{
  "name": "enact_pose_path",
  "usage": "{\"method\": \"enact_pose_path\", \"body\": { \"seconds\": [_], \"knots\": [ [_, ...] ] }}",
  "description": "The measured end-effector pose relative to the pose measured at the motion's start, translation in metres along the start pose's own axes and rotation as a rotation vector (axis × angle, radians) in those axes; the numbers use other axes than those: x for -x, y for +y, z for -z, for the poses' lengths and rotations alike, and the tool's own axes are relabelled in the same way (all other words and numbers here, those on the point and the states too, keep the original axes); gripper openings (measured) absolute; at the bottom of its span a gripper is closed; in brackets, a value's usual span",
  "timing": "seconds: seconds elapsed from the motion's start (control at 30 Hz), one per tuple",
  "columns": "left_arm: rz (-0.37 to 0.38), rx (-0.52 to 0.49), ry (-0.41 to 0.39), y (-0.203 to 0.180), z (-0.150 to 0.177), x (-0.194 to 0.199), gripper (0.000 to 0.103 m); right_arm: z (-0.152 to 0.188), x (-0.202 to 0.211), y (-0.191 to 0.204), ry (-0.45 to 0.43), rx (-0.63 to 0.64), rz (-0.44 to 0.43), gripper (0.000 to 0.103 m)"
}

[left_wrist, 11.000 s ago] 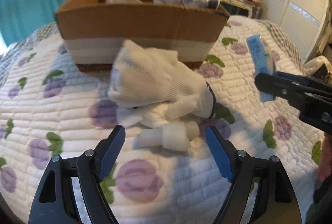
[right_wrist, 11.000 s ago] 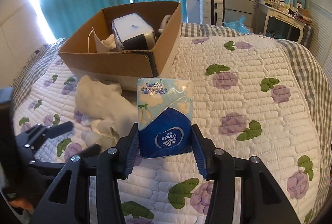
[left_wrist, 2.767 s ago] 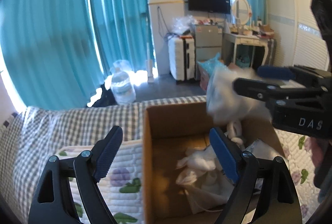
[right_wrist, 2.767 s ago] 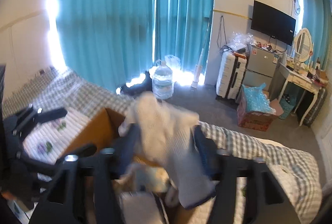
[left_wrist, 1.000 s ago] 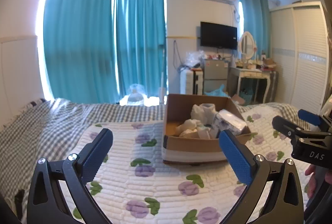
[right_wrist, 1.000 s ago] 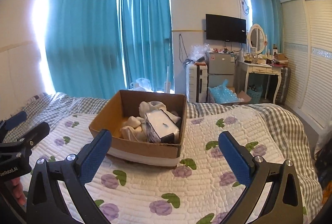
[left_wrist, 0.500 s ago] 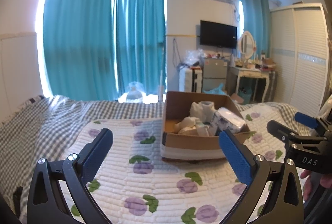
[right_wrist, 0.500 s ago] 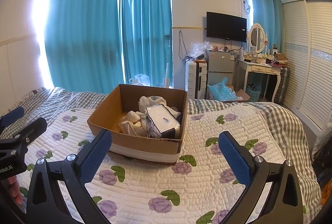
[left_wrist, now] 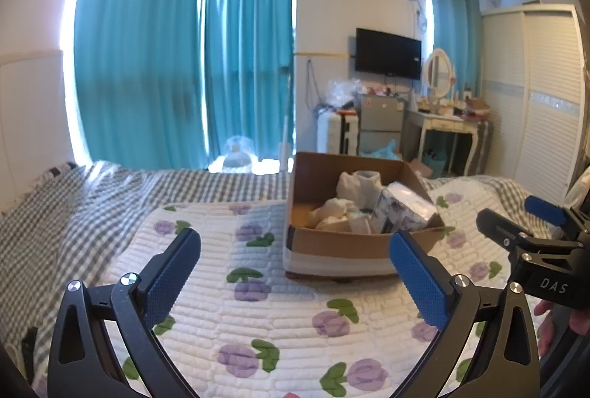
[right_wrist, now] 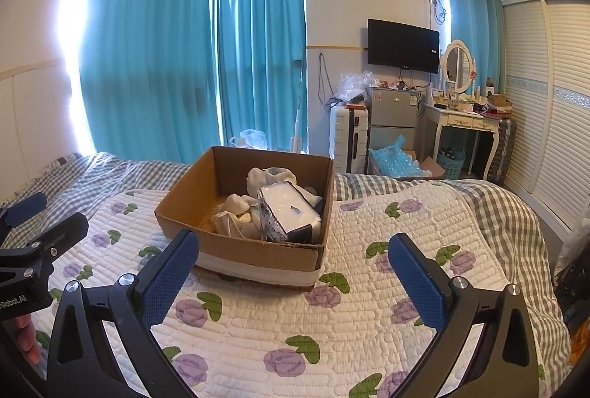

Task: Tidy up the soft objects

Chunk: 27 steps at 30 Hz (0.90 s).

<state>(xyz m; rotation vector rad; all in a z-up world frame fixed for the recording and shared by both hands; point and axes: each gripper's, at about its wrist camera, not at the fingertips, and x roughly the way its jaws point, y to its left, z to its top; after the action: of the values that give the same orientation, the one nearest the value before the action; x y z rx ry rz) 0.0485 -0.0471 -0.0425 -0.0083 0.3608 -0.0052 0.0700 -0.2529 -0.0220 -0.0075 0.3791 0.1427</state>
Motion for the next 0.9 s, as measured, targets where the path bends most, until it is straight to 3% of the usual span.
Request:
{"method": "enact_pose_path", "body": {
  "seconds": [0.9],
  "knots": [
    [-0.011,0.001,0.006,0.0032,0.0003,-0.0007,0.103,0.0031,-0.0017,0.0017,0.008,0.002,0.006,0.103]
  ]
}}
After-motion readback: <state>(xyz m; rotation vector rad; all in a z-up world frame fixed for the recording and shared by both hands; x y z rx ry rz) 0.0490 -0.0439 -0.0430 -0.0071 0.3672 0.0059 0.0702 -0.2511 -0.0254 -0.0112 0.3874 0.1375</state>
